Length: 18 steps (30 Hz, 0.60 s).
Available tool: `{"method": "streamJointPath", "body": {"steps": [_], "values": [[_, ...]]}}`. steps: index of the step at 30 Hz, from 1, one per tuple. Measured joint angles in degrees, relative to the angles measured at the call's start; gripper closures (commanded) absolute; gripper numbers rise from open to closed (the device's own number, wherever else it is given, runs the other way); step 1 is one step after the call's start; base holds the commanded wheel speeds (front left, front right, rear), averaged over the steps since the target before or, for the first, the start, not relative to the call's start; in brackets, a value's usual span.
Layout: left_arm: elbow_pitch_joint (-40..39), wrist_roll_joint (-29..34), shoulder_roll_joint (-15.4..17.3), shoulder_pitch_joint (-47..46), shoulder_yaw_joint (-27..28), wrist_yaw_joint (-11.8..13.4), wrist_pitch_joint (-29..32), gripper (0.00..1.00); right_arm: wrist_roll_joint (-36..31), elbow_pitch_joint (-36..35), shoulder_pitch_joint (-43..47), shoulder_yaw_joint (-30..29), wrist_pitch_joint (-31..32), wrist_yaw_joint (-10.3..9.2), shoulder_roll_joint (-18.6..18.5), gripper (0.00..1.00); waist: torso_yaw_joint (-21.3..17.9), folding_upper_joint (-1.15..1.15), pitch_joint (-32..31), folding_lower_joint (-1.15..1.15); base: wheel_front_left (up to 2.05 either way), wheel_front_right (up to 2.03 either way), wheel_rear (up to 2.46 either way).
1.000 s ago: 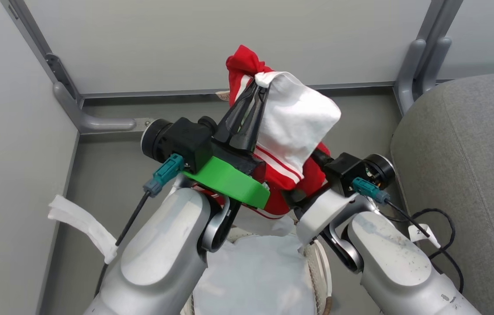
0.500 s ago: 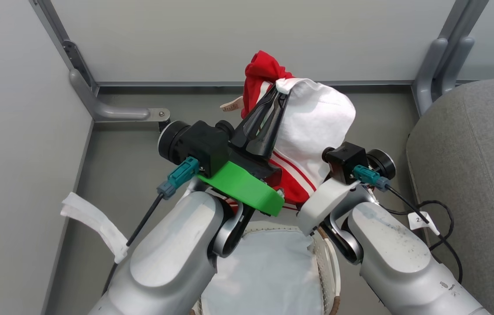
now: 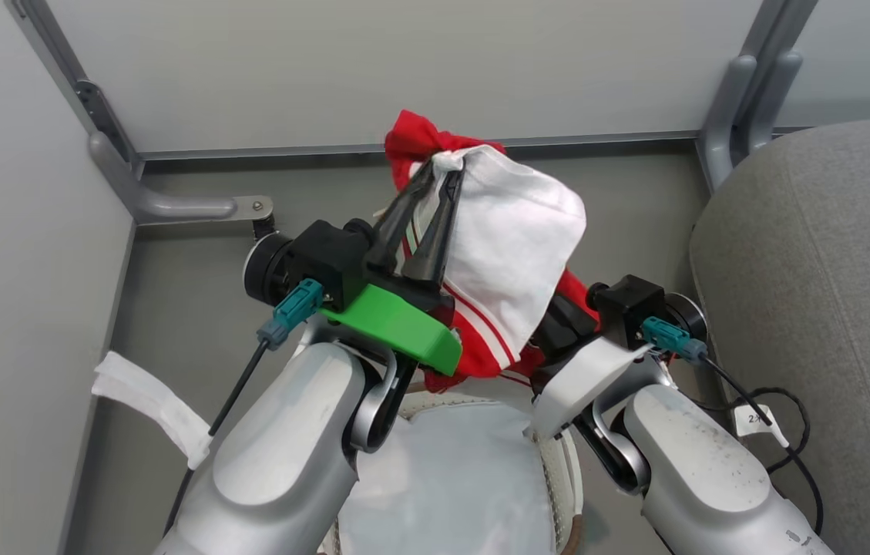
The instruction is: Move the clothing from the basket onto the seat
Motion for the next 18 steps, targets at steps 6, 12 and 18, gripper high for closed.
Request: {"method": "streamJointPath", "body": {"steps": [6,12,18], "values": [[2.6,2.5,0.0,1.9,2.1,-1.2,0.0,0.0,-0.5,-2.7,2.2,-2.3,0.0,0.0,0.0,1.0,-3.2,0.0,0.4,0.0,0.0,0.0,0.0],[4.2,4.6,-0.1,4.3,3.6,-2.6,0.0,0.0,-0.5,-5.1,4.3,-4.6,0.0,0.0,0.0,1.0,-7.4,0.0,0.9,0.0,0.0,0.0,0.0],[4.7,6.5,-0.1,6.6,4.6,-4.1,0.0,0.0,0.0,-7.3,6.1,-6.5,0.0,0.0,0.0,1.0,-13.5,0.0,1.3,0.0,0.0,0.0,0.0]]}}
